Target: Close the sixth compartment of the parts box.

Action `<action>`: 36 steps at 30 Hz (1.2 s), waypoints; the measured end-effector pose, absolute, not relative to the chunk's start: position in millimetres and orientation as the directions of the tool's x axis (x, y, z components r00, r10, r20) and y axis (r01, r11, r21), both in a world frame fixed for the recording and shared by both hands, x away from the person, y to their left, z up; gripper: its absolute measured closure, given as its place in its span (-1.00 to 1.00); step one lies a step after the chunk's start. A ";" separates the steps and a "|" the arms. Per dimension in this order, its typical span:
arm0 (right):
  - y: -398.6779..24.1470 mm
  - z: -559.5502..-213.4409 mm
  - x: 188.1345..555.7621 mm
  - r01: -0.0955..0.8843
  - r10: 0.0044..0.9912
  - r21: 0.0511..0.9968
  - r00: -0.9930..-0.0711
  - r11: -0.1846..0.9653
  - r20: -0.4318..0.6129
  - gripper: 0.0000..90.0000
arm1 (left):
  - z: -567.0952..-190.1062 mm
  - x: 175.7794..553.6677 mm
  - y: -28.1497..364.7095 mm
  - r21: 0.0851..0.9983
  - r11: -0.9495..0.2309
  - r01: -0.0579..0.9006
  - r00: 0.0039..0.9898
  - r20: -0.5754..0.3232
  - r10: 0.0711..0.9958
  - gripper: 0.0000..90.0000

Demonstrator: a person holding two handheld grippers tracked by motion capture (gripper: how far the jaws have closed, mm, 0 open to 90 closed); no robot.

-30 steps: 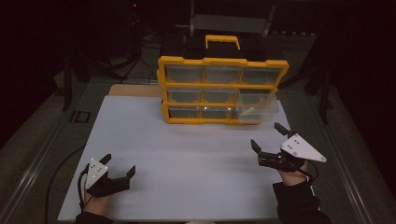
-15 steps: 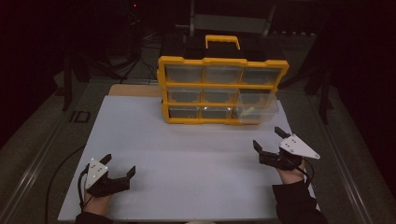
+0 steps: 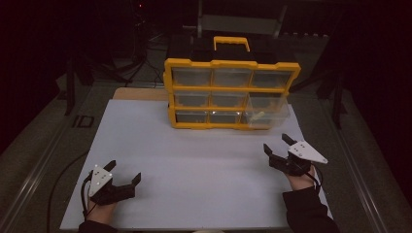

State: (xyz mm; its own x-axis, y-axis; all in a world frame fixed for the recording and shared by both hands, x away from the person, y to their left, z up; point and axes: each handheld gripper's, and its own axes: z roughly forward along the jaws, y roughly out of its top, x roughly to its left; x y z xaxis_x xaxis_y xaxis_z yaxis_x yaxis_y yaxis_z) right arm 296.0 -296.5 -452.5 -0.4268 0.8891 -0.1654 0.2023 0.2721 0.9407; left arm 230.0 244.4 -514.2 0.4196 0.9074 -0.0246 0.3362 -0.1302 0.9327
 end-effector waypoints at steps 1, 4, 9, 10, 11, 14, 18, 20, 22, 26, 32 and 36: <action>-296.2 -452.6 296.3 0.203 0.892 0.941 -0.420 0.270 -0.165 -0.27 | -514.1 230.0 244.4 0.933 -0.130 0.336 0.420 -0.025 0.907 -0.97; -295.9 -452.7 296.6 0.208 0.906 0.942 -0.387 0.265 -0.169 0.05 | -514.0 229.8 244.3 0.933 -0.129 0.335 0.421 -0.025 0.907 -0.97; -296.0 -450.4 296.6 0.211 0.915 0.939 -0.359 0.273 -0.186 0.39 | -513.8 229.9 244.5 0.933 -0.126 0.337 0.419 -0.029 0.907 -0.97; -296.0 -449.8 296.7 0.210 0.915 0.936 -0.353 0.281 -0.196 0.43 | -513.8 229.9 244.5 0.933 -0.124 0.337 0.419 -0.031 0.907 -0.97; -295.7 -449.2 296.4 0.205 0.915 0.935 -0.345 0.290 -0.208 0.48 | -513.7 229.8 244.4 0.933 -0.123 0.337 0.420 -0.032 0.907 -0.97; -294.3 -447.2 297.0 0.203 0.916 0.931 -0.333 0.303 -0.225 0.58 | -513.3 229.5 244.3 0.934 -0.123 0.334 0.421 -0.032 0.906 -0.97; -294.0 -443.4 300.4 0.202 0.922 0.932 -0.313 0.301 -0.229 0.74 | -513.5 229.6 244.3 0.934 -0.124 0.335 0.420 -0.030 0.907 -0.97; -294.2 -440.8 301.9 0.199 0.926 0.935 -0.303 0.295 -0.228 0.79 | -513.4 229.6 244.4 0.934 -0.122 0.335 0.421 -0.033 0.906 -0.97; -294.5 -438.6 303.7 0.191 0.931 0.939 -0.288 0.287 -0.226 0.92 | -513.5 229.6 244.4 0.934 -0.123 0.335 0.422 -0.032 0.906 -0.97; -295.9 -435.0 309.2 0.186 0.938 0.947 -0.279 0.263 -0.206 0.99 | -513.3 229.4 244.2 0.934 -0.123 0.334 0.422 -0.032 0.906 -0.97; -295.7 -433.3 317.6 0.181 0.933 0.941 -0.278 0.284 -0.228 1.00 | -513.4 229.7 244.8 0.934 -0.122 0.335 0.422 -0.033 0.906 -0.97; -294.6 -433.4 323.6 0.198 0.933 0.940 -0.285 0.279 -0.217 1.00 | -513.2 229.3 244.4 0.935 -0.124 0.333 0.423 -0.030 0.906 -0.97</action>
